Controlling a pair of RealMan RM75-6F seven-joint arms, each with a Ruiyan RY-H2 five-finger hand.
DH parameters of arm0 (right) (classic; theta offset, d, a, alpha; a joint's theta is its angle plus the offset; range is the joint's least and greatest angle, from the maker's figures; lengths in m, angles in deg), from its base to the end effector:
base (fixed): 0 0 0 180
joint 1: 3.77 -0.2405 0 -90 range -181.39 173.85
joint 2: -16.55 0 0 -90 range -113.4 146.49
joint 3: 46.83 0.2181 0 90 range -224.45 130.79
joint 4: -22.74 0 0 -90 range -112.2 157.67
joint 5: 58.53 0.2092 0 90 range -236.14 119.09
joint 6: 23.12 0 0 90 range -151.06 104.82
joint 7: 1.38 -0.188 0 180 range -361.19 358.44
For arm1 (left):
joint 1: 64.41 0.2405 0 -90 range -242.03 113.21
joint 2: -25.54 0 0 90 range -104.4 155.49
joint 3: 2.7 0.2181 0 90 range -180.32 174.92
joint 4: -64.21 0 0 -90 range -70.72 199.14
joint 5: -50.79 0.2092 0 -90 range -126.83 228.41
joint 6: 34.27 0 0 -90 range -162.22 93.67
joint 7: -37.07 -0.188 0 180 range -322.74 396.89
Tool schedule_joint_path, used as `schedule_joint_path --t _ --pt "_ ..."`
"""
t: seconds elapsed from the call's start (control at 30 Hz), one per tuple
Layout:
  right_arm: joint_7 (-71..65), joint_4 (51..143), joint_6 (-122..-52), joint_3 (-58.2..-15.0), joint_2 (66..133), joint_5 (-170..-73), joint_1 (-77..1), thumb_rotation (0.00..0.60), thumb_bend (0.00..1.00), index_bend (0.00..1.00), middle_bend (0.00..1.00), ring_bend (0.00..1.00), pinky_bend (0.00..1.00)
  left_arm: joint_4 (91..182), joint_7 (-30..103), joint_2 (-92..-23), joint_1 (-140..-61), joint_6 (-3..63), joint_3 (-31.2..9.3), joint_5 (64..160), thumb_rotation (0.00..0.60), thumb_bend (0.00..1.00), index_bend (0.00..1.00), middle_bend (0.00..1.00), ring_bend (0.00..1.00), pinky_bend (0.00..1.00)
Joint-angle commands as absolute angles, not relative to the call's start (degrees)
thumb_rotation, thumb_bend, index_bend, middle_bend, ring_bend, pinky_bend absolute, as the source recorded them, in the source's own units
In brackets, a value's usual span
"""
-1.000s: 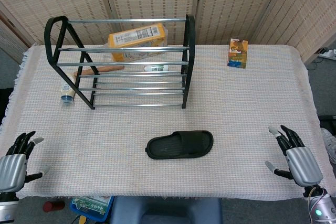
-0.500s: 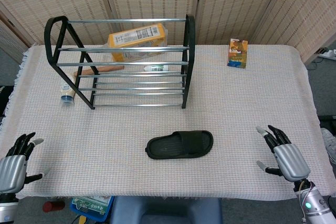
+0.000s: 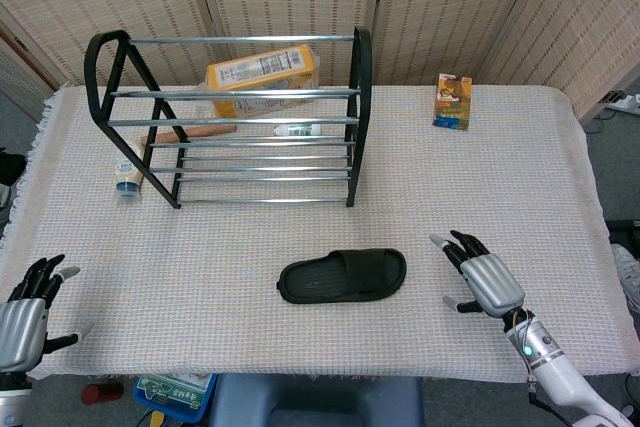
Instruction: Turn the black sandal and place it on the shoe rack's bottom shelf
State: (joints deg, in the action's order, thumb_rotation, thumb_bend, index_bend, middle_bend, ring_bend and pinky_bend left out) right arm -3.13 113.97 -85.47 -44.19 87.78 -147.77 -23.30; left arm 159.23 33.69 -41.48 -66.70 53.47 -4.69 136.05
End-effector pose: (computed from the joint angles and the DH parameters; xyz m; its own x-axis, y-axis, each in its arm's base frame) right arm -0.2182 -0.2684 0.0362 0.3658 -0.3182 0.8746 -0.9144 -0.2977 0.2742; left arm -0.2718 0.2057 0.1305 0.3608 -0.0050 0.9326 0.9319 0.0419 -0.3603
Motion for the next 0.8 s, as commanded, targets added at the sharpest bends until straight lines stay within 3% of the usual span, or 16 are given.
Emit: schedule_joint_path --t 0.03,0.47,0.8 --pt "-0.04 109.84 -80.88 -41.99 93.08 -144.62 -27.38 0.600 0.21 0.00 0.15 0.06 0.07 159.02 33.93 -41.29 -66.53 53.38 -4.59 135.81 0.600 0.12 0.26 0.13 0.09 0.26" --pt "8.83 102.97 -75.70 -38.23 102.59 -138.45 -34.91 0.600 0.21 0.00 0.15 0.06 0.07 158.07 34.67 -41.32 -66.30 53.06 -4.72 135.13 0.600 0.12 0.26 0.12 0.09 0.26" --pt "12.42 98.10 -75.97 -36.38 109.48 -137.79 -39.78 0.600 0.19 0.00 0.17 0.06 0.07 157.81 34.92 -41.03 -66.18 52.98 -4.86 134.78 0.600 0.12 0.26 0.12 0.09 0.26"
